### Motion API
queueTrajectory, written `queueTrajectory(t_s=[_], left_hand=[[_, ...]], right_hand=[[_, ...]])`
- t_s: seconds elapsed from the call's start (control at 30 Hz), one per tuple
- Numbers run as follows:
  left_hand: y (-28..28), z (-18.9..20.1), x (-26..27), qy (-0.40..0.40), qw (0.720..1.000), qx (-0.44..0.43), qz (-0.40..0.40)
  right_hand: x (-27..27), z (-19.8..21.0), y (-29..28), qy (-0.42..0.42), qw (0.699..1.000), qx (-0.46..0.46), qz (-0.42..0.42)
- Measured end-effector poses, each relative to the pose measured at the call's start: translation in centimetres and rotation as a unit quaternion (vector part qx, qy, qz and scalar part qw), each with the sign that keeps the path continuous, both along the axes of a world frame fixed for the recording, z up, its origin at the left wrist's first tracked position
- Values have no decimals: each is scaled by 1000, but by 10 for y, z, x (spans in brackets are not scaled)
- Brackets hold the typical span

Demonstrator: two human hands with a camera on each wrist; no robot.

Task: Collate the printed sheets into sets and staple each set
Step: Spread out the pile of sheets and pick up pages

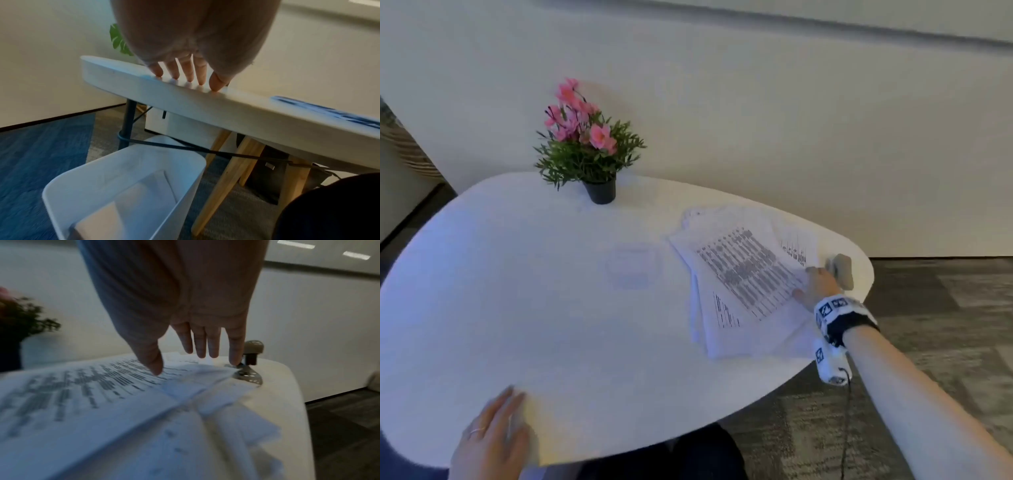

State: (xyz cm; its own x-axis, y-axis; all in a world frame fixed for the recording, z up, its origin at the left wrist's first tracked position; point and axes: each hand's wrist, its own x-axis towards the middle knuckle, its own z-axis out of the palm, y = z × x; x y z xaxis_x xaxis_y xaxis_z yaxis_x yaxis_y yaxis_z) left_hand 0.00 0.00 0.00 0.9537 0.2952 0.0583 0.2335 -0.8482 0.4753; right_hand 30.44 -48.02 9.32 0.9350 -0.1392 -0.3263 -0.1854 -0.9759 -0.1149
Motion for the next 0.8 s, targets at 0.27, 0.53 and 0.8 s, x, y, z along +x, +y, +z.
queueTrajectory(t_s=[0.27, 0.53, 0.8], left_hand=[[-14, -11, -18, 0, 998, 37, 43], [-27, -12, -18, 21, 995, 38, 87], [-28, -8, -14, 49, 992, 0, 118]], right_hand=[[17, -17, -7, 24, 1000, 1, -5], [16, -2, 10, -2, 1000, 2, 24], [-24, 3, 35, -113, 974, 183, -75]])
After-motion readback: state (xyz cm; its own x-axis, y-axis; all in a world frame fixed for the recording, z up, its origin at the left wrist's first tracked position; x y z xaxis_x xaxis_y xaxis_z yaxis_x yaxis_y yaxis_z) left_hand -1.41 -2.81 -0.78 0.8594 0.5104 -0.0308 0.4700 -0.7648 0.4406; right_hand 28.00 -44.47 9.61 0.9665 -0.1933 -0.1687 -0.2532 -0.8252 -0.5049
